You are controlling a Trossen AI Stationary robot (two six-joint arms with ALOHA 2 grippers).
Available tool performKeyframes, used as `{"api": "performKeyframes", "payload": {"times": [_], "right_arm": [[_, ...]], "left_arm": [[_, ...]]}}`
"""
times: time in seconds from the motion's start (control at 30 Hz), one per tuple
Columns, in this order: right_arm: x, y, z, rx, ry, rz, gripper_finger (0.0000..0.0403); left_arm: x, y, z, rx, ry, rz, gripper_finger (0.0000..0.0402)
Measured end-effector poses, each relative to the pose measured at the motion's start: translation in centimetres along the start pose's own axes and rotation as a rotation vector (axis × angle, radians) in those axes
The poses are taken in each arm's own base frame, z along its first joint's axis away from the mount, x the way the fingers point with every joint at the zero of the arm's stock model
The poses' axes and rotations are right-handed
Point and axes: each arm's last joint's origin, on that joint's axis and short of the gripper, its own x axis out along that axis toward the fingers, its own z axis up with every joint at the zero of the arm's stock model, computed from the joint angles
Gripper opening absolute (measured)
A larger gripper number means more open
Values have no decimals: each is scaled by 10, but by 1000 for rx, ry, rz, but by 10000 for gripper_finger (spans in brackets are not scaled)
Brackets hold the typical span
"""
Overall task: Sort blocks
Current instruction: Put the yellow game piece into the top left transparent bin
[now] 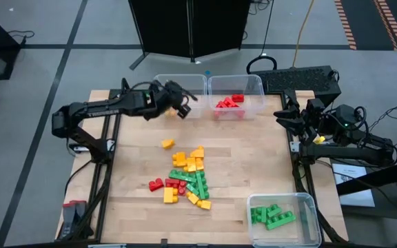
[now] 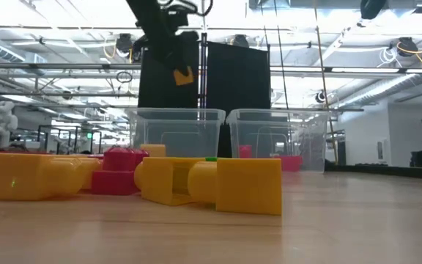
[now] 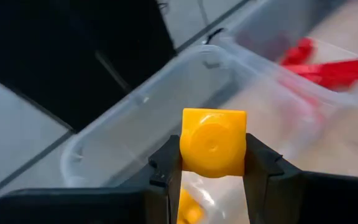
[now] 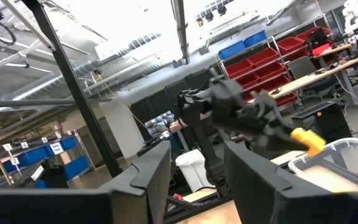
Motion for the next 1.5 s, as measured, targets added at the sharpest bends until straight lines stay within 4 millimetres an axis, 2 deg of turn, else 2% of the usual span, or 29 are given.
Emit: {"api": "performKeyframes", "payload": {"times": [0.17,0.27,0.4,0.6,0.77,0.93,1.13,1.27,1.37,1.5], "right_arm": [[0,0,0,6,-1,0,144],[0,0,0,9,1,1,144],[0,0,0,9,1,1,144],[0,0,0,11,0,0,144],[0,0,0,18,-1,2,144],[0,0,0,26,-2,2,144],[0,0,0,24,-2,2,144],[0,0,0,22,-2,2,144],[0,0,0,25,-2,2,144],[0,0,0,22,-2,2,144]], "left_arm": [[40,31,-12,-32,103,61,95],[58,50,-17,-91,144,24,95],[79,63,-26,-136,204,-46,95],[96,63,-33,-120,260,-94,95],[99,58,-34,-83,263,-111,97],[98,56,-35,-11,259,-128,131],[90,46,-24,65,219,-151,196],[76,42,-7,114,209,-162,221],[47,38,14,173,202,-195,223],[-15,29,45,204,109,-275,223]]}}
